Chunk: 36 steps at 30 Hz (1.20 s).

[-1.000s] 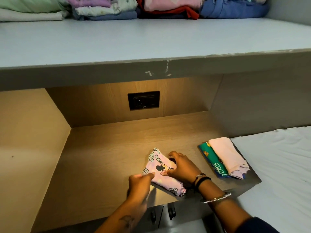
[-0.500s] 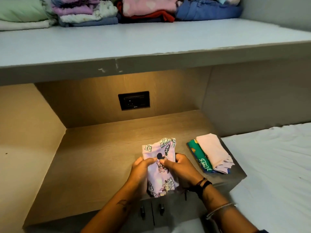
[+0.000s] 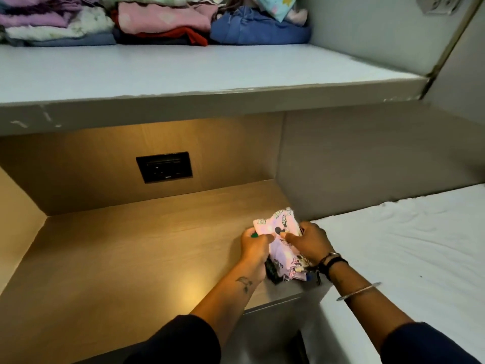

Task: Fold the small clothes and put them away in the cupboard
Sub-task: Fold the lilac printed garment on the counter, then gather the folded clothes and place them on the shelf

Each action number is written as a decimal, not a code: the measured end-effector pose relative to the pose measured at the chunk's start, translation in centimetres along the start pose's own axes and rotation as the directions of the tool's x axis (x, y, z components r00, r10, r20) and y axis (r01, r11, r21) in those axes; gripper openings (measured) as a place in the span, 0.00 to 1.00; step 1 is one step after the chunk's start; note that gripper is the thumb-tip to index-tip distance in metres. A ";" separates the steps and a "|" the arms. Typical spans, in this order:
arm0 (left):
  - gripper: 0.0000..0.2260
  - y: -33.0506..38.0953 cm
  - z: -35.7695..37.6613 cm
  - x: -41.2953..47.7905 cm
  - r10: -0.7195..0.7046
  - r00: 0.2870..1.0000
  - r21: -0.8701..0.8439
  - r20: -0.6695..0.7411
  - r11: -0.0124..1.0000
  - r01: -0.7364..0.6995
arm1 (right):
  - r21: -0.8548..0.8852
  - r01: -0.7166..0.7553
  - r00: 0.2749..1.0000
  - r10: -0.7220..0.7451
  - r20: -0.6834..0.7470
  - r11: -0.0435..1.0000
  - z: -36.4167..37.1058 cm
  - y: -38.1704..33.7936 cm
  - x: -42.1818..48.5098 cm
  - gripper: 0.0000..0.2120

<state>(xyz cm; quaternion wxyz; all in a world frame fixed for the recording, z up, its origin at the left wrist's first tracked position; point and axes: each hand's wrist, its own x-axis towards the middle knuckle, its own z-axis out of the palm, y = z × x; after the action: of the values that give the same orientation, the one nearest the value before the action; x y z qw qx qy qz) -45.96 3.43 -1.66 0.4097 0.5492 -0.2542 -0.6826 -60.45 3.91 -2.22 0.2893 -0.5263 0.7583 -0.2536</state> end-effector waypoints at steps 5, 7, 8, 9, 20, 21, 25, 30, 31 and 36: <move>0.20 -1.4 0.4 0.7 -0.145 0.983 0.019 -0.109 0.989 0.148 | 0.194 -0.136 0.989 0.120 0.091 0.971 1.2 2.7 0.7 0.26; 0.16 -1.4 0.6 0.4 -0.206 0.978 0.044 -0.033 0.977 0.208 | 0.410 -0.206 0.974 0.144 0.177 0.888 1.2 3.2 0.7 0.21; 0.14 -1.5 0.6 0.4 -0.211 0.977 0.055 -0.021 0.976 0.212 | 0.457 -0.221 0.969 0.142 0.202 0.861 1.2 3.4 0.8 0.19; 0.12 -1.5 0.6 0.5 -0.208 0.978 0.057 -0.018 0.976 0.209 | 0.486 -0.234 0.965 0.138 0.224 0.842 1.3 3.5 0.8 0.18; 0.15 -2.9 -2.4 -3.5 -0.040 0.999 0.050 0.038 0.998 0.038 | 0.730 -0.357 0.896 -0.007 0.444 0.583 3.3 1.9 -4.5 0.17; 0.16 -3.0 -3.1 -4.6 -0.016 0.999 0.024 0.039 1.000 0.015 | 0.747 -0.345 0.899 -0.029 0.438 0.568 3.4 1.4 -5.8 0.20; 0.20 -1.8 -6.5 -10.1 0.049 0.997 -0.032 0.051 0.998 -0.048 | 0.776 -0.335 0.840 -0.203 0.503 0.535 2.6 -1.5 -10.4 0.24; 0.18 0.7 -10.2 -17.9 0.126 0.976 -0.108 0.180 0.988 -0.107 | 0.801 -0.285 0.782 -0.355 0.512 0.527 0.5 -6.0 -17.6 0.24; 0.18 1.0 -10.8 -19.5 0.158 0.972 -0.103 0.172 0.984 -0.142 | 0.799 -0.228 0.815 -0.340 0.469 0.556 0.1 -6.9 -19.3 0.24; 0.20 4.4 -12.1 -27.2 0.425 0.897 0.105 0.122 0.893 -0.437 | 0.838 0.015 0.907 -0.360 0.218 0.545 -3.2 -11.3 -26.1 0.19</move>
<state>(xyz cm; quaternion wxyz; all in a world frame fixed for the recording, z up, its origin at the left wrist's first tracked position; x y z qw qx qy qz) -31.46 25.15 13.40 0.5018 0.4711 -0.4327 -0.5823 -48.12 25.26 12.32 0.6060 -0.4477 0.4226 -0.5037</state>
